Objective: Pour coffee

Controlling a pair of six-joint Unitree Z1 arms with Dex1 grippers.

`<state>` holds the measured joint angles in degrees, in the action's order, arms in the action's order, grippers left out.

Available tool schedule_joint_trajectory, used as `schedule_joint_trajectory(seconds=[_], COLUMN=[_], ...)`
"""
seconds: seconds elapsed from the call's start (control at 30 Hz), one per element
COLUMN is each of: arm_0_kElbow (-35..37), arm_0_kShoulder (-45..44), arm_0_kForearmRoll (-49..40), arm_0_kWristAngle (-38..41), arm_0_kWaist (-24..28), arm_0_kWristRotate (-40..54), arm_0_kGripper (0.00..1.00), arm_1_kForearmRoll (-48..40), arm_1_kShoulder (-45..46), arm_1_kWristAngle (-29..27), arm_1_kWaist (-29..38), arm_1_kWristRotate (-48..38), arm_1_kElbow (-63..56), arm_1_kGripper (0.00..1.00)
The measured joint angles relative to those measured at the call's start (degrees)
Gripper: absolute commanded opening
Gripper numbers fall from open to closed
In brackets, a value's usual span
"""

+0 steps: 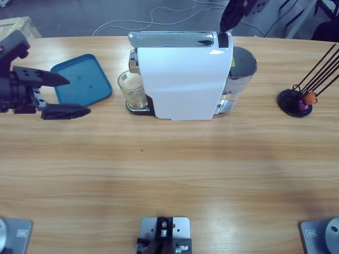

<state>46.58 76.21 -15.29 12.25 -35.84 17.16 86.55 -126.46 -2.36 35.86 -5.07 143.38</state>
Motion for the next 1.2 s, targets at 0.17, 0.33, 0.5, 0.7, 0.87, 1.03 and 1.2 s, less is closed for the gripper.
schedule_joint_trajectory(seconds=[0.17,0.33,0.5,0.7,0.87,1.03,1.2], arm_0_kElbow=[-0.16,-0.22,-0.22,-0.22,-0.76,-0.99,-0.99], arm_0_kShoulder=[0.50,0.54,0.53,0.47,0.32,0.20,0.20], arm_0_kForearmRoll=[0.00,0.21,0.58,0.64,0.64,0.64,0.64], arm_0_kWristAngle=[0.00,0.00,-0.01,-0.01,-0.01,-0.01,-0.01], arm_0_kWaist=[0.00,0.00,-0.01,-0.07,-0.08,-0.08,-0.08], arm_0_kWristRotate=[0.00,0.00,-0.06,-0.69,-1.48,-1.69,-1.70], arm_0_kGripper=[0.996,0.996,0.996,0.996,0.996,0.996,0.996], arm_1_kForearmRoll=[-1.14,-1.59,-0.55,-0.06,0.04,0.04,0.04], arm_1_kShoulder=[0.87,1.16,2.71,8.01,8.22,8.21,8.21], arm_1_kWristAngle=[0.00,-0.15,-1.02,-1.02,-1.02,-1.02,-1.03], arm_1_kWaist=[0.00,0.00,0.00,0.10,0.76,0.82,0.82], arm_1_kWristRotate=[0.47,0.78,0.68,0.57,0.00,-0.13,-0.14], arm_1_kElbow=[-2.12,-1.36,5.58,4.26,2.47,1.43,0.03], arm_1_kGripper=[0.000,1.000,1.000,1.000,1.000,1.000,1.000])
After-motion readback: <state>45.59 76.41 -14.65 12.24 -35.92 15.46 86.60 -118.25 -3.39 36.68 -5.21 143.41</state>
